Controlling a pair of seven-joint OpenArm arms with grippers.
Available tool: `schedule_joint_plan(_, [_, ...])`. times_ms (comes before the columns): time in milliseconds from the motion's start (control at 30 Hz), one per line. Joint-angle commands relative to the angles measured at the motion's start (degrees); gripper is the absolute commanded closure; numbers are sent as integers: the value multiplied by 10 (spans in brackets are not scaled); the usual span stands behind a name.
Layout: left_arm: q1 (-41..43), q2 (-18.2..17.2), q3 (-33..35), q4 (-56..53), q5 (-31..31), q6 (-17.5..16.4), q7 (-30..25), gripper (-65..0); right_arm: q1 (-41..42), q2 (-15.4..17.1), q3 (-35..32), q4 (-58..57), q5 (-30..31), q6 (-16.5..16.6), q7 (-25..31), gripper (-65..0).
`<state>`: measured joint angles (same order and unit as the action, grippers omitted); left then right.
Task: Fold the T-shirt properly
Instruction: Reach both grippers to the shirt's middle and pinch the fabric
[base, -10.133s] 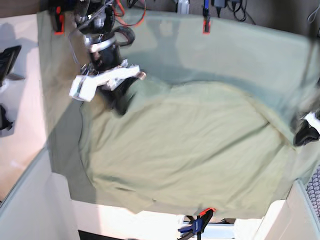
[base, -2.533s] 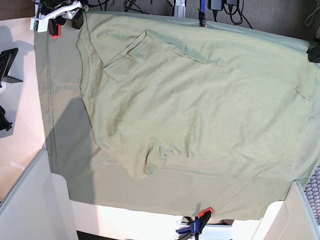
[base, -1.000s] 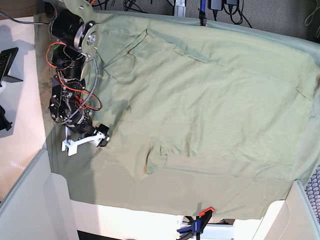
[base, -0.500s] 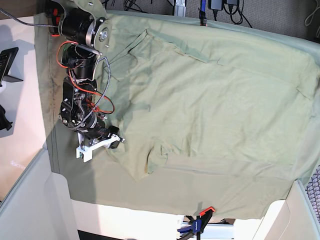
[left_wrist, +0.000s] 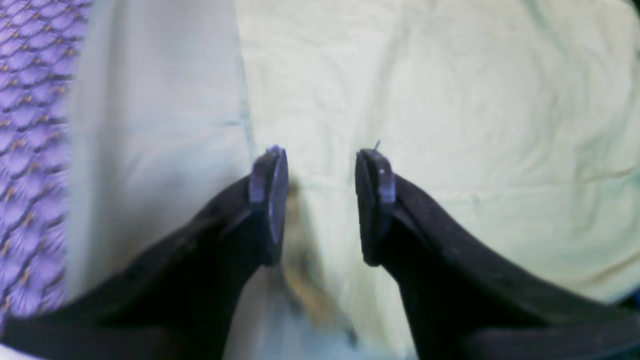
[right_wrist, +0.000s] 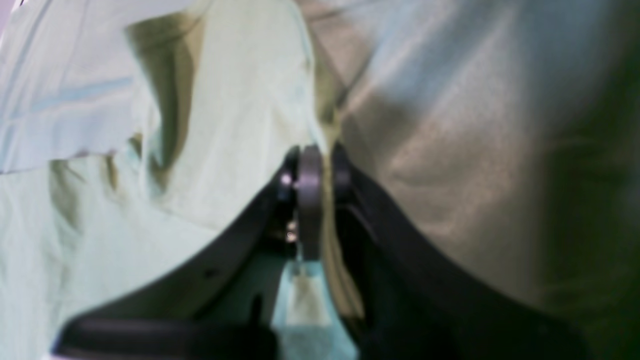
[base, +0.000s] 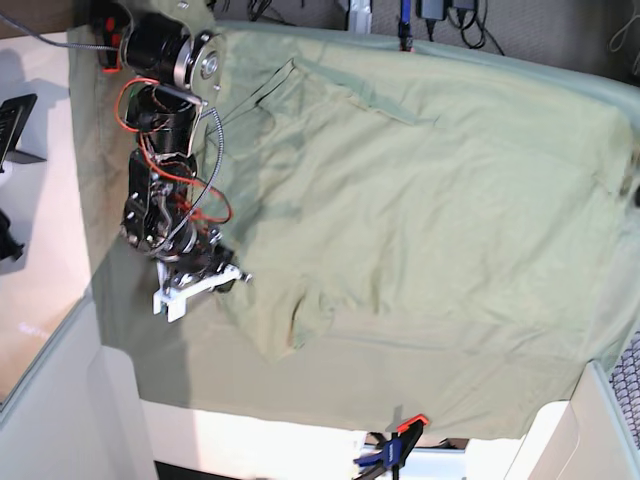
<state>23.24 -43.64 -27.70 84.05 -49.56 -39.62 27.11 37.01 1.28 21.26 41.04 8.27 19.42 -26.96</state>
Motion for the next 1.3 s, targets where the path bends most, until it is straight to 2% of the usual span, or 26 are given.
schedule_joint_plan(0, [-27,-16,14,-5,2,1,-21,-258,21,3,-1,11,7,8,10,0])
schedule_joint_plan(133, [-126,-15,102,-70,43,73,-34,-258,18,3,-1,12,7,8,10,0])
schedule_joint_plan(267, [-228,-9,162,-162,60,77,-74,-262,10,6,-1,12,7,9,10,0])
schedule_joint_plan(433, [-361,-1,246,-288,85,77,-129,-327,6,6,-1,12,7,9,11,0])
schedule_joint_plan(567, [-462,28,301,-402,119,81,-172,-327,6,6,-1,12,7,10,11,0])
schedule_joint_plan(700, [-542,65,344,-517,153,112,-215,-327,5,6,-1,12,7,10,10,0])
schedule_joint_plan(767, [-565,78,363,-554,178,138,-252,-327,6,6,-1,12,7,10,10,0])
schedule_joint_plan(867, [-582,82,384,-575,198,195,-287,-327,5,6,-1,12,7,10,8,0])
schedule_joint_plan(1033, [-596,81,385,-580,213,281,-285,-327,6,6,-1,12,8,10,5,0])
schedule_joint_plan(1167, [-597,83,385,-600,210,284,-281,-326,6,6,-1,12,7,10,6,0])
schedule_joint_plan(1267, [-597,86,385,-608,178,236,-268,-326,6,6,-1,12,8,10,6,0])
